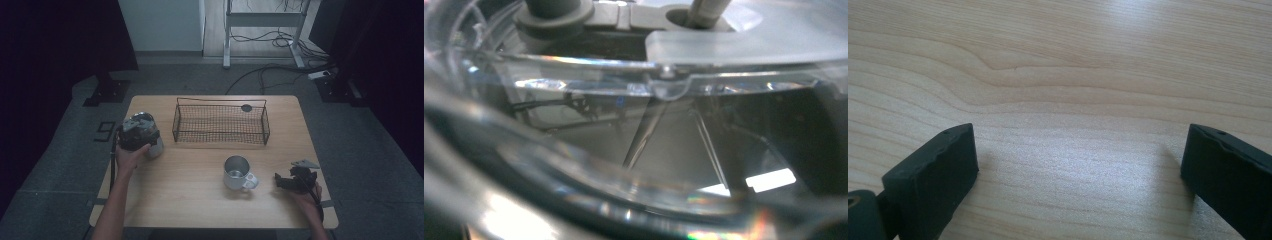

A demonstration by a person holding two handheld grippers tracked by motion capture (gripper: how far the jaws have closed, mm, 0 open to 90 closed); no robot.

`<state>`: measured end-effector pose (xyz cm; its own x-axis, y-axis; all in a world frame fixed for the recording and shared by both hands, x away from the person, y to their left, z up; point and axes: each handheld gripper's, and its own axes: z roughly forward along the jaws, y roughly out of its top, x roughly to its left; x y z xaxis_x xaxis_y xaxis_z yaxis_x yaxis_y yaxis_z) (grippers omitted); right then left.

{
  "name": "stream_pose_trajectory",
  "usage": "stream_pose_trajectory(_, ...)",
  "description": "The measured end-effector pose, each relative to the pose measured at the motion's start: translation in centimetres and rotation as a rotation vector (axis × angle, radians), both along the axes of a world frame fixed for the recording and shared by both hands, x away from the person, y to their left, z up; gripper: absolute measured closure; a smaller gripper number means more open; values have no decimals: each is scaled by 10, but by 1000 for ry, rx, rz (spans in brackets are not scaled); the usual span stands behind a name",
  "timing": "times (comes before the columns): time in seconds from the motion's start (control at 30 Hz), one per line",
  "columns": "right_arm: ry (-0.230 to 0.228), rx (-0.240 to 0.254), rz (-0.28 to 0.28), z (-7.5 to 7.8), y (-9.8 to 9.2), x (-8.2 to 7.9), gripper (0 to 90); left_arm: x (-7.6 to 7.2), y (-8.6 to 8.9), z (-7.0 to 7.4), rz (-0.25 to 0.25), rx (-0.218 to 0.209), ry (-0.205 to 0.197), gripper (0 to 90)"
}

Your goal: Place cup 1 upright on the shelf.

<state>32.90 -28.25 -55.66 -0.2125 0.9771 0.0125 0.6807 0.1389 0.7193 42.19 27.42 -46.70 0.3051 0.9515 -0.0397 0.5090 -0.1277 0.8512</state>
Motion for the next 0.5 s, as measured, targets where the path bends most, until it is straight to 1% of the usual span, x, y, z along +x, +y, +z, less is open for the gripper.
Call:
stream_pose_trajectory(0.03, 0, 0, 0, 0, 0, 0, 14, 0, 0, 0, 0, 0, 0, 38)
stream_pose_trajectory(0.07, 0, 0, 0, 0, 0, 0, 14, -1, -4, 2, 0, 10, 0, 38)
stream_pose_trajectory(0.1, 0, 0, 0, 0, 0, 0, 14, -1, -4, 2, 0, 10, 0, 38)
stream_pose_trajectory(0.13, 0, 0, 0, 0, 0, 0, 14, -1, -8, 4, -3, 11, 0, 38)
stream_pose_trajectory(0.2, 0, 0, 0, 0, 0, 0, 14, 1, -13, 8, -11, 32, 1, 38)
stream_pose_trajectory(0.23, 0, 0, 0, 0, 0, 0, 14, 1, -13, 8, -11, 32, 1, 38)
stream_pose_trajectory(0.27, 0, -1, 0, 0, 0, 0, 14, 1, -17, 11, -15, 38, -4, 39)
stream_pose_trajectory(0.33, 0, -1, 0, 0, 0, 0, 14, 1, -19, 13, -23, 37, -4, 39)
stream_pose_trajectory(0.37, 0, -1, 0, 0, 0, 0, 15, 1, -21, 15, -28, 28, -10, 39)
stream_pose_trajectory(0.5, 0, -1, 1, 0, 0, 0, 14, 0, -22, 19, -32, 14, -17, 40)
